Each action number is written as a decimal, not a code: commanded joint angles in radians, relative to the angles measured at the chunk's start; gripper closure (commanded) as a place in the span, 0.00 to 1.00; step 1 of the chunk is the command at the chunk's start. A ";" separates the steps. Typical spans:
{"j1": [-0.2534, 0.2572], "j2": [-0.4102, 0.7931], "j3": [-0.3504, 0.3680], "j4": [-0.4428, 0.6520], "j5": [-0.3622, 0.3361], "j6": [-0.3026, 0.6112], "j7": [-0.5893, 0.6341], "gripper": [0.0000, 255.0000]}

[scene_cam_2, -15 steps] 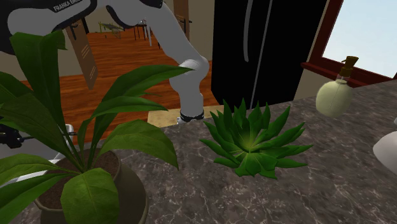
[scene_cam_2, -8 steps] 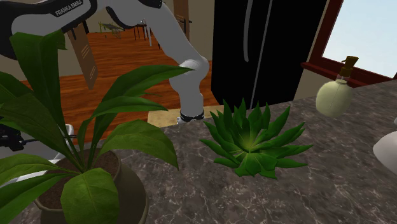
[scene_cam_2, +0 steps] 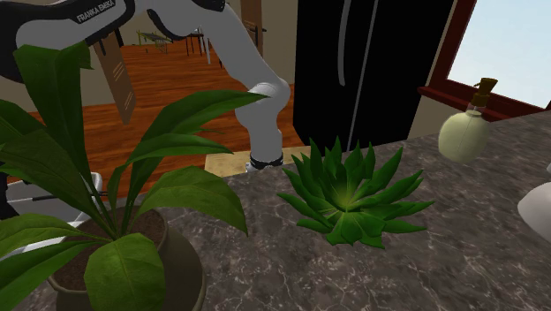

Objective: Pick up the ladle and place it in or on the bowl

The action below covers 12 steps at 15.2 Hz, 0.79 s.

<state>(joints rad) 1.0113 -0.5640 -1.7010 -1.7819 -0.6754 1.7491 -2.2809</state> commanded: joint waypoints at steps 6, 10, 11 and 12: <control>0.018 0.031 0.030 0.105 0.042 -0.103 -0.029 0.00; 0.018 0.031 0.030 0.105 0.042 -0.103 -0.029 0.00; 0.018 0.031 0.030 0.105 0.042 -0.103 -0.029 0.00; 0.018 0.031 0.030 0.105 0.042 -0.103 -0.029 0.00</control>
